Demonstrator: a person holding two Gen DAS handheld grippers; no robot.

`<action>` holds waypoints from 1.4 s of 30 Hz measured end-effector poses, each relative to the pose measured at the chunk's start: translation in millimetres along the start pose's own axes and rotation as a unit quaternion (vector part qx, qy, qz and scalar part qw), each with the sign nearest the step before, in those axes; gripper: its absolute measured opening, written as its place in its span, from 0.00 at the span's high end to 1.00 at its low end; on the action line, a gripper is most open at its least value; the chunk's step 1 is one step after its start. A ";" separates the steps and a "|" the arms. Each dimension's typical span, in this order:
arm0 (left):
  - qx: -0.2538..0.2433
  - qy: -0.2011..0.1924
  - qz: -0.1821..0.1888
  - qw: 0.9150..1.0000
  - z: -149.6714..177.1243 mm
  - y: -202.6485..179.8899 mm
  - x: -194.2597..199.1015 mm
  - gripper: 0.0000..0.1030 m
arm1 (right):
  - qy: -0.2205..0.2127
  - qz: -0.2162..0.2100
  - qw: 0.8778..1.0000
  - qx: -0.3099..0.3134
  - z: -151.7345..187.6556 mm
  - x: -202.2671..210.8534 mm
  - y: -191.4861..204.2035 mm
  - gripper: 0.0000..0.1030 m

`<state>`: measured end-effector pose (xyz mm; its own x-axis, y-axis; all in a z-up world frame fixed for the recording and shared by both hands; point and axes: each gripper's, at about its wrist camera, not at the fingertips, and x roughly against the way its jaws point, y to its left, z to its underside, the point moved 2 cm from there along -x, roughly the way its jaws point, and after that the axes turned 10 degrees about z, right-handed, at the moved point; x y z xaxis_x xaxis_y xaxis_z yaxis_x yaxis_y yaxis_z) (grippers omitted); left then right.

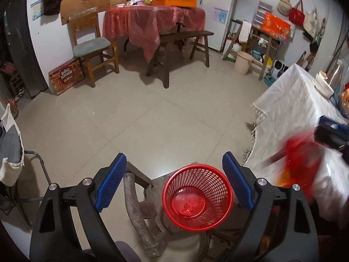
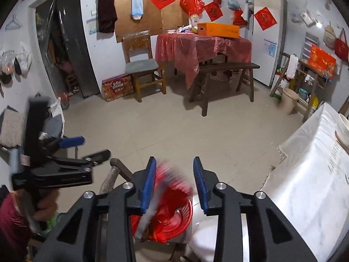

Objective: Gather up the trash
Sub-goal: 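Lower the wrapper into the red wastebasket and open the right gripper, then move both grippers back over the trash pile on the table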

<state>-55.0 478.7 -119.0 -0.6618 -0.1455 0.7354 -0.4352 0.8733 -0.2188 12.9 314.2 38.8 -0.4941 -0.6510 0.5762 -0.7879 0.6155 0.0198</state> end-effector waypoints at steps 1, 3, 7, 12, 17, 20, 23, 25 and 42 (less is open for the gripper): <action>0.000 -0.002 0.000 1.000 -0.4 0.9 2.7 0.16 | 0.003 -0.001 1.000 0.001 0.7 -3.5 2.2 0.65; -0.002 -0.005 0.001 1.000 -1.7 -0.9 3.9 0.15 | 0.005 -0.004 1.000 -0.001 3.1 -2.3 1.0 0.65; -0.005 0.000 0.005 1.000 -0.4 -7.8 1.2 0.15 | -0.003 0.005 1.000 -0.011 4.4 8.2 -14.4 0.64; -0.017 0.001 0.006 1.000 0.5 -15.8 -0.8 0.15 | -0.011 0.019 0.999 -0.025 8.7 18.4 -31.8 0.57; -0.023 -0.004 0.013 1.000 -0.9 -24.4 4.6 0.15 | -0.027 0.030 0.998 -0.040 12.7 36.1 -50.1 0.55; -0.030 -0.008 0.018 0.999 -1.5 -29.4 8.3 0.15 | -0.045 0.041 0.997 -0.054 13.8 52.8 -66.3 0.49; -0.037 -0.013 0.022 0.999 -2.8 -38.4 13.4 0.15 | -0.064 0.056 0.994 -0.068 17.1 71.2 -81.2 0.43; -0.042 -0.016 0.025 0.999 -4.3 -44.5 17.0 0.15 | -0.073 0.065 0.992 -0.076 18.9 81.2 -90.7 0.39; -0.122 -0.034 0.090 0.988 -6.3 -154.3 43.2 0.13 | -0.149 0.243 0.931 -0.229 125.7 203.4 -260.4 0.25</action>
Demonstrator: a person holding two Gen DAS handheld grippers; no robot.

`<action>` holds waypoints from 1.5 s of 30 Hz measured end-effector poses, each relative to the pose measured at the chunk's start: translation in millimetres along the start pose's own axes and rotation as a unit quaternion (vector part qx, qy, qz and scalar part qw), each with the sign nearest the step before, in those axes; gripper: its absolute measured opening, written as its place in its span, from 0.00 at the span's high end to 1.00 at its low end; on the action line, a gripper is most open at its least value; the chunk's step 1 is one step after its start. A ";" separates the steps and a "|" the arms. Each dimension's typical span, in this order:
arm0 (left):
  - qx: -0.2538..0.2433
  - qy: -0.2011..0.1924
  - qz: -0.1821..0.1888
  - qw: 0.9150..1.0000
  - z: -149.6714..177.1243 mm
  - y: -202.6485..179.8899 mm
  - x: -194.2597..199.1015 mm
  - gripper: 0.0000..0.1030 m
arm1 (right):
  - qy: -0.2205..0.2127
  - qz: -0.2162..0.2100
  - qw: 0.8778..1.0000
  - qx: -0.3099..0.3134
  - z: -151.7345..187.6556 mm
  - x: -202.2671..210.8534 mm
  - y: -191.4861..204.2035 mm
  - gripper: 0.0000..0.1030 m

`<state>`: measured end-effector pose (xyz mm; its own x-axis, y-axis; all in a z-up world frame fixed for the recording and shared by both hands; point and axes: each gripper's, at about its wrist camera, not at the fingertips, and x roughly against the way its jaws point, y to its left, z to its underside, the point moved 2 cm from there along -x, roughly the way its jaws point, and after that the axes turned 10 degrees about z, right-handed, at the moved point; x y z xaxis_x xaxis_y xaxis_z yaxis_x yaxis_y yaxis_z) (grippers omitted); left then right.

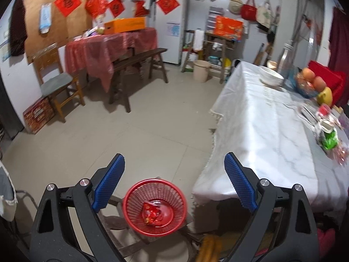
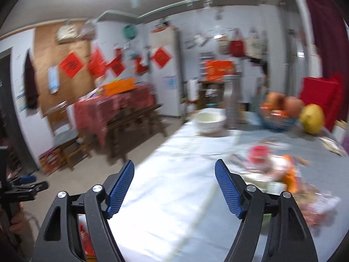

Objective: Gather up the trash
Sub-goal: 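Move both grippers back over the trash pile on the table, then grasp the red plastic cup with the left gripper and lift it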

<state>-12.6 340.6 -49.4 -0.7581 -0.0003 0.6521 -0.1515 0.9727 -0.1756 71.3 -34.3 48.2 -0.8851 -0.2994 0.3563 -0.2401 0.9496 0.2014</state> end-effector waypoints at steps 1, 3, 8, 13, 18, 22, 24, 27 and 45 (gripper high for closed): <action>-0.004 0.001 0.004 1.000 -0.1 -6.8 -1.4 0.13 | -0.004 0.017 1.000 -0.012 2.2 3.1 -20.1 0.25; -0.013 0.005 0.014 1.000 -1.9 -25.2 -5.5 0.13 | -0.008 0.039 0.999 -0.030 7.0 6.1 -48.7 0.24; -0.024 0.008 0.045 0.999 -8.5 -64.9 -12.9 0.13 | -0.005 0.108 0.991 -0.080 25.1 12.7 -129.9 0.22; -0.031 0.012 0.078 0.996 -12.1 -104.2 -20.3 0.12 | 0.007 0.159 0.978 -0.136 45.6 14.7 -199.2 0.21; -0.046 0.031 0.113 0.992 -12.3 -148.6 -37.9 0.12 | 0.022 0.149 0.972 -0.180 62.1 5.4 -239.1 0.21; -0.085 0.039 0.130 0.987 -17.4 -195.3 -55.5 0.12 | 0.023 0.152 0.972 -0.178 70.6 2.9 -251.7 0.21; -0.100 0.047 0.150 0.982 -22.6 -222.9 -67.3 0.12 | 0.024 0.152 0.972 -0.179 75.7 2.3 -257.8 0.20; -0.123 0.059 0.171 0.976 -31.7 -256.0 -85.9 0.12 | 0.025 0.154 0.971 -0.182 78.2 5.7 -260.1 0.20; -0.161 0.081 0.232 0.956 -85.4 -389.9 -180.7 0.12 | 0.040 0.136 0.968 -0.208 95.2 -11.4 -274.3 0.17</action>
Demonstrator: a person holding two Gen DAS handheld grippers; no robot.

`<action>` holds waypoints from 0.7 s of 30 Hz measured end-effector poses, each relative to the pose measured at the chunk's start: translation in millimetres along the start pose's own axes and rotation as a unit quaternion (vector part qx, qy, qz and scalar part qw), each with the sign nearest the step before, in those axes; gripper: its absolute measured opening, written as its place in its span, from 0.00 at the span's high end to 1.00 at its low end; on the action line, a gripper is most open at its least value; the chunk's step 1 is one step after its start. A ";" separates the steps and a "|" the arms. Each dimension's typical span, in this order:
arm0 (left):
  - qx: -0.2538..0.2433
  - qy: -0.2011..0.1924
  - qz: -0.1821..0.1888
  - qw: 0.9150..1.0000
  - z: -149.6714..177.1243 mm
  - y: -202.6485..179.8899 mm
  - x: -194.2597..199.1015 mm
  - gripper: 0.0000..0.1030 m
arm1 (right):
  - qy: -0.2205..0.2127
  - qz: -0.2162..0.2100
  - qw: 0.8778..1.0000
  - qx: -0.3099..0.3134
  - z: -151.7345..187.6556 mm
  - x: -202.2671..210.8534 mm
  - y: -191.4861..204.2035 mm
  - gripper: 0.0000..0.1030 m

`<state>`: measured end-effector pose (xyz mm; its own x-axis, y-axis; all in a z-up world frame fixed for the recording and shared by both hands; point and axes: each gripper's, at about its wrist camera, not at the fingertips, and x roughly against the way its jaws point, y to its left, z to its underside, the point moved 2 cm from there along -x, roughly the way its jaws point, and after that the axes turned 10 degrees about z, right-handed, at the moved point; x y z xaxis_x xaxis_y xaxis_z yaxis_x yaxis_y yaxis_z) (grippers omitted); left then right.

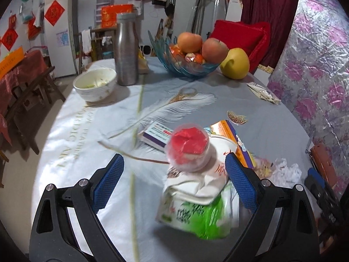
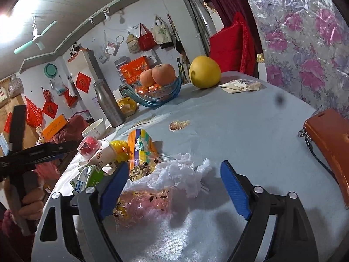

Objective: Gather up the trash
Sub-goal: 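Grasp the red plastic cup with the left gripper and lift it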

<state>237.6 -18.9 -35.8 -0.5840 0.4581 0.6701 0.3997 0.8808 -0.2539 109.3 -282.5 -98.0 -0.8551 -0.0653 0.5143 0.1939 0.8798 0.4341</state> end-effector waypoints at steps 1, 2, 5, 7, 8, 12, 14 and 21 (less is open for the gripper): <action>0.002 0.001 0.001 1.000 -0.7 0.6 -2.9 0.12 | 0.003 -0.003 1.000 -0.005 0.4 -1.2 -1.3 0.16; 0.006 0.004 0.002 1.000 -2.0 1.4 -9.3 0.12 | 0.008 -0.005 1.000 -0.010 0.8 -2.8 -2.7 0.16; 0.008 0.010 0.002 1.000 -6.3 1.0 -25.1 0.12 | 0.020 -0.013 0.999 -0.024 2.1 -7.6 -7.2 0.16; 0.008 0.012 0.000 1.000 -9.2 1.2 -32.9 0.16 | 0.025 -0.015 0.999 -0.032 2.3 -9.8 -9.8 0.16; 0.007 0.013 0.000 1.000 -10.6 1.0 -36.1 0.19 | 0.027 -0.016 0.999 -0.036 2.3 -10.9 -10.9 0.16; 0.008 0.018 0.022 1.000 -9.6 -0.5 -41.7 0.41 | 0.030 -0.023 0.998 -0.043 1.8 -13.0 -12.9 0.16; -0.001 0.008 0.015 1.000 -6.9 -2.4 -35.9 0.41 | 0.030 -0.025 0.998 -0.043 2.0 -13.3 -13.3 0.16; 0.002 -0.030 0.016 0.999 2.3 6.2 14.0 0.41 | 0.007 -0.025 0.999 -0.026 -1.5 -5.2 -7.5 0.16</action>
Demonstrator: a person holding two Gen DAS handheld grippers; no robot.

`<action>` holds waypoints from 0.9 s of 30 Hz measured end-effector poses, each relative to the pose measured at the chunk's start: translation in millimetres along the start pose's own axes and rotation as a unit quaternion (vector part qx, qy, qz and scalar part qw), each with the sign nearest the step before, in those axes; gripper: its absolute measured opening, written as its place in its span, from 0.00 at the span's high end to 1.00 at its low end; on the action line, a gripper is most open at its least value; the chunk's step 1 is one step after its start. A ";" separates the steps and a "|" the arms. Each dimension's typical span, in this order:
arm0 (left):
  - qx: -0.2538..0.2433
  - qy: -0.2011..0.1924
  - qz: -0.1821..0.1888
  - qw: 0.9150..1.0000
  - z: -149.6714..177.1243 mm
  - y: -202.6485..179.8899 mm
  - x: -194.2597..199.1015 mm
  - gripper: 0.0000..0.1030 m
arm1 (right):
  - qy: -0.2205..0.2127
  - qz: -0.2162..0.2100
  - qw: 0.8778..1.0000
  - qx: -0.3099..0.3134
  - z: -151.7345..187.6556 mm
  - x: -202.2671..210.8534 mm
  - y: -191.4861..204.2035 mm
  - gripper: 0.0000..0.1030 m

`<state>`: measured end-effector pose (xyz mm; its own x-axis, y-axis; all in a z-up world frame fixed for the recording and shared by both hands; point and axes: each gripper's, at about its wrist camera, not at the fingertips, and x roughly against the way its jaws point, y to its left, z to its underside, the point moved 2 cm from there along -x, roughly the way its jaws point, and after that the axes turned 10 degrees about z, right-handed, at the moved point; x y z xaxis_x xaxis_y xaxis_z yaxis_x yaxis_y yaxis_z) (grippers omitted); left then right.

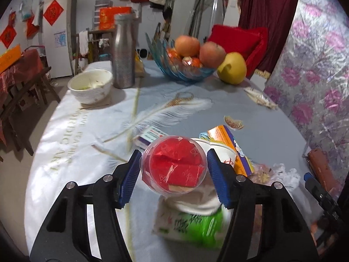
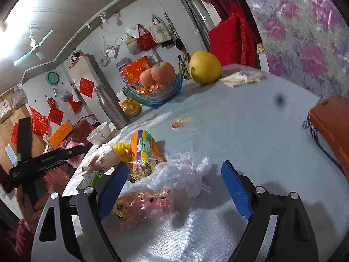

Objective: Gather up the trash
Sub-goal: 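Grasp the red plastic cup with the left gripper and lift it, then grasp the white paper cup with the right gripper while the left gripper holds the red cup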

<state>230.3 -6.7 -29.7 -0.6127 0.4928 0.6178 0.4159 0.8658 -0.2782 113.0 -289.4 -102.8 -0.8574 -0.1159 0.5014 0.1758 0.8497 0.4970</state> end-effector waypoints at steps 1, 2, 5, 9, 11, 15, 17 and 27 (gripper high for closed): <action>0.002 -0.005 0.000 1.000 0.8 2.4 5.8 0.41 | -0.011 0.004 1.000 0.007 -2.2 3.9 3.9 0.16; 0.007 -0.013 -0.001 1.000 2.7 7.2 15.9 0.41 | -0.019 0.005 1.000 0.012 -4.6 7.0 7.8 0.16; 0.018 -0.024 -0.004 1.000 7.8 17.6 32.1 0.41 | -0.027 -0.023 0.999 0.018 -15.2 15.2 23.5 0.16; 0.033 -0.034 -0.009 0.999 18.0 31.0 48.5 0.41 | -0.006 -0.089 0.996 0.028 -25.3 13.4 53.7 0.17; 0.041 -0.039 -0.010 0.998 24.2 37.9 54.6 0.41 | 0.032 -0.128 0.991 0.030 -26.7 -0.1 73.8 0.18; 0.047 -0.043 -0.019 0.998 33.2 47.6 62.6 0.41 | 0.092 -0.149 0.984 0.035 -23.5 -31.1 107.6 0.24; 0.050 -0.043 -0.021 0.998 36.5 52.4 65.2 0.41 | 0.108 -0.142 0.983 0.042 -20.9 -43.8 118.6 0.25; 0.073 -0.043 -0.012 0.996 44.7 74.8 64.3 0.41 | 0.198 -0.127 0.972 0.029 -8.2 -105.5 148.6 0.26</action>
<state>191.9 93.6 -43.6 -0.6794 0.4722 0.5616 0.3028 0.8776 -0.3716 233.6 -155.2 -76.0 -0.6149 -0.5045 0.6061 -0.0548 0.7940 0.6054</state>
